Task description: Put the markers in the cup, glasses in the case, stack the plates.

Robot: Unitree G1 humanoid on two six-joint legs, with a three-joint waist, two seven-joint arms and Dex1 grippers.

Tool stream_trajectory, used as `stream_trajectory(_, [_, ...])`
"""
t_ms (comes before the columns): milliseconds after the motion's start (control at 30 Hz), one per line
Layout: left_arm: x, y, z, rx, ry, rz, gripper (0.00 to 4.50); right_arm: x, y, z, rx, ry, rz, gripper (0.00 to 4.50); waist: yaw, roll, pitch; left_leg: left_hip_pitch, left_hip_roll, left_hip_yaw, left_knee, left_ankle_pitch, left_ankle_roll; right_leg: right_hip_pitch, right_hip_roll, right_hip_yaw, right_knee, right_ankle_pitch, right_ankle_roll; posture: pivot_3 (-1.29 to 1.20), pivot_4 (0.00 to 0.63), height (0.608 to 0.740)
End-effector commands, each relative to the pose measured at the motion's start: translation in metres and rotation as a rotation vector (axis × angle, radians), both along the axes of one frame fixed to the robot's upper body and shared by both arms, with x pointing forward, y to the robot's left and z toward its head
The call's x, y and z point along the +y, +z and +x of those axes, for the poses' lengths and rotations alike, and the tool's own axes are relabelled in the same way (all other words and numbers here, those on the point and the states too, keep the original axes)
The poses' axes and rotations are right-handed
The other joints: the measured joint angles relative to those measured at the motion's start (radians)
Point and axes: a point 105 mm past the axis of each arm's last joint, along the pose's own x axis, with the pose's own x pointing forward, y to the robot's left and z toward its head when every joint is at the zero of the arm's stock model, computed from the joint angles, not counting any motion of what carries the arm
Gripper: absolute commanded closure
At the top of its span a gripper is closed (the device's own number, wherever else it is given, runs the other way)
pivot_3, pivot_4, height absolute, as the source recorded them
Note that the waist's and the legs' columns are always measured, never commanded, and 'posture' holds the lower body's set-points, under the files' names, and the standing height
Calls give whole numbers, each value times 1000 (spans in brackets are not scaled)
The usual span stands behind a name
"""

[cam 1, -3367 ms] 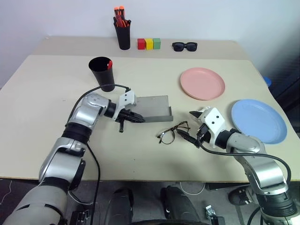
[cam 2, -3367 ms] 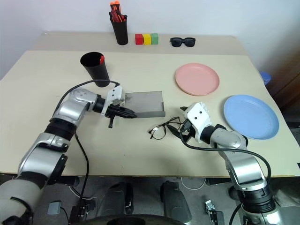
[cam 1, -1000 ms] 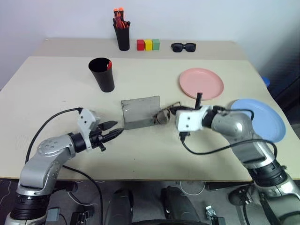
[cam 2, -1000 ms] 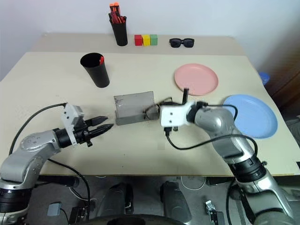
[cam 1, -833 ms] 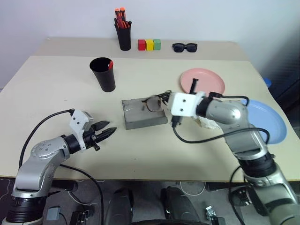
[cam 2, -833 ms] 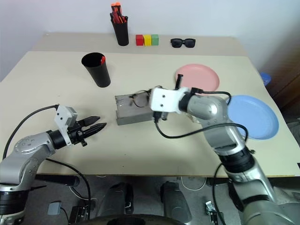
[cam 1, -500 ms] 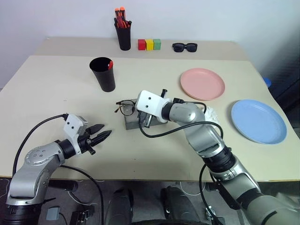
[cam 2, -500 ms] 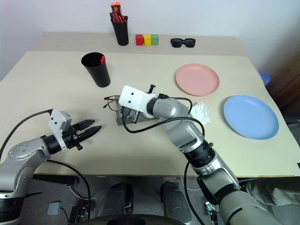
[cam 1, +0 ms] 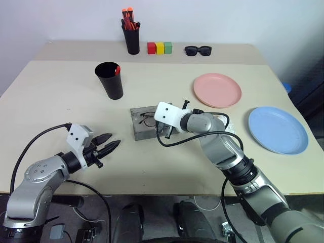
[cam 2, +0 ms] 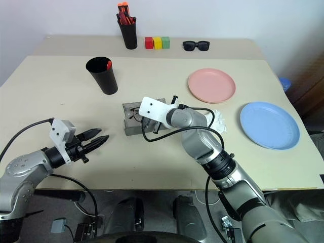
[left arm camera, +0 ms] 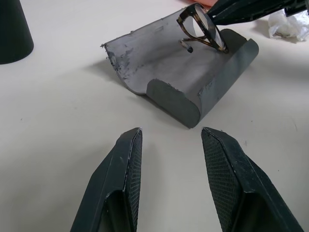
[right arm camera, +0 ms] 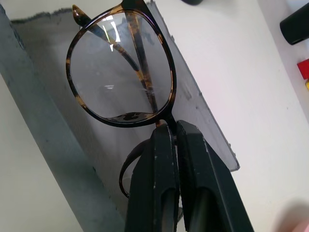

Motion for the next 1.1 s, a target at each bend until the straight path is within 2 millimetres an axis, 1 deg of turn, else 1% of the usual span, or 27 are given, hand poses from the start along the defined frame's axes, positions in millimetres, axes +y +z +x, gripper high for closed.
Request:
stream_trajectory(33, [-5, 8, 0, -29, -25, -7, 2535, 4, 9, -2, -33, 12, 17, 4472, 0, 0, 0, 0, 0, 0, 0, 0, 0, 0, 0, 0, 0, 0, 0, 0, 150, 722])
stream_trajectory(133, [-7, 9, 1, -29, -34, -9, 2535, 5, 11, -2, -31, 12, 38, 3584, 0, 0, 0, 0, 0, 0, 0, 0, 0, 0, 0, 0, 0, 0, 0, 0, 150, 722])
stream_trajectory(200, [-8, 10, 1, -30, -38, -11, 2535, 6, 13, -1, -53, 16, 38, 2653, 0, 0, 0, 0, 0, 0, 0, 0, 0, 0, 0, 0, 0, 0, 0, 0, 150, 722])
stream_trajectory(267, [-8, 11, 1, -32, -40, -13, 2535, 7, 16, -2, -65, 28, 41, 1613, 0, 0, 0, 0, 0, 0, 0, 0, 0, 0, 0, 0, 0, 0, 0, 0, 150, 722])
stream_trajectory(300, [-8, 12, 1, -34, -41, -15, 2535, 8, 18, -3, -68, 37, 46, 1251, 0, 0, 0, 0, 0, 0, 0, 0, 0, 0, 0, 0, 0, 0, 0, 0, 150, 722])
stream_trajectory(500, [-8, 22, 7, -64, -37, -37, 2535, 11, 35, -10, -103, 105, 99, 1251, 1, 0, 0, -1, 0, 0, 0, 0, 0, 0, 0, 0, 0, 0, 0, 0, 150, 722])
stream_trajectory(700, [-8, 21, 9, -70, -36, -27, 2535, 6, 34, -5, -132, 87, 91, 1251, 1, 0, 0, -1, 0, 0, 0, 0, 0, 0, 0, 0, -1, 0, 0, 0, 150, 722])
stream_trajectory(833, [-4, 21, 19, -50, -8, -34, 2535, 2, 37, -8, -130, 96, 125, 1251, 1, 0, 0, -1, 0, 0, 0, 0, 0, -1, 0, 0, -1, 0, 0, 0, 150, 722])
stream_trajectory(933, [-5, 28, 38, -37, 16, -60, 3420, -10, 38, -13, -123, 103, 149, 1168, 10, 0, 0, -1, 0, 0, 0, 0, 0, 0, 0, 0, -1, 0, 0, 0, 150, 722])
stream_trajectory(1000, [-13, 35, 52, -36, 0, -66, 4301, -22, 35, -15, -120, 101, 151, 1168, 12, -1, 0, -2, -1, -1, 0, 0, 0, 1, 0, 0, -2, 0, 0, 0, 150, 722])
stream_trajectory(1033, [-18, 39, 60, -40, -8, -61, 4463, -28, 33, -17, -123, 102, 149, 1168, 13, -1, 0, -2, -1, -1, 0, 0, 0, 1, 0, 0, -3, 0, 0, 0, 150, 722])
stream_trajectory(1100, [-27, 44, 79, -29, -5, -25, 4463, -40, 31, -22, -129, 105, 146, 1168, 11, -1, 0, -2, -1, -1, 1, 0, 0, 1, 0, 0, -3, 0, 0, 0, 150, 722])
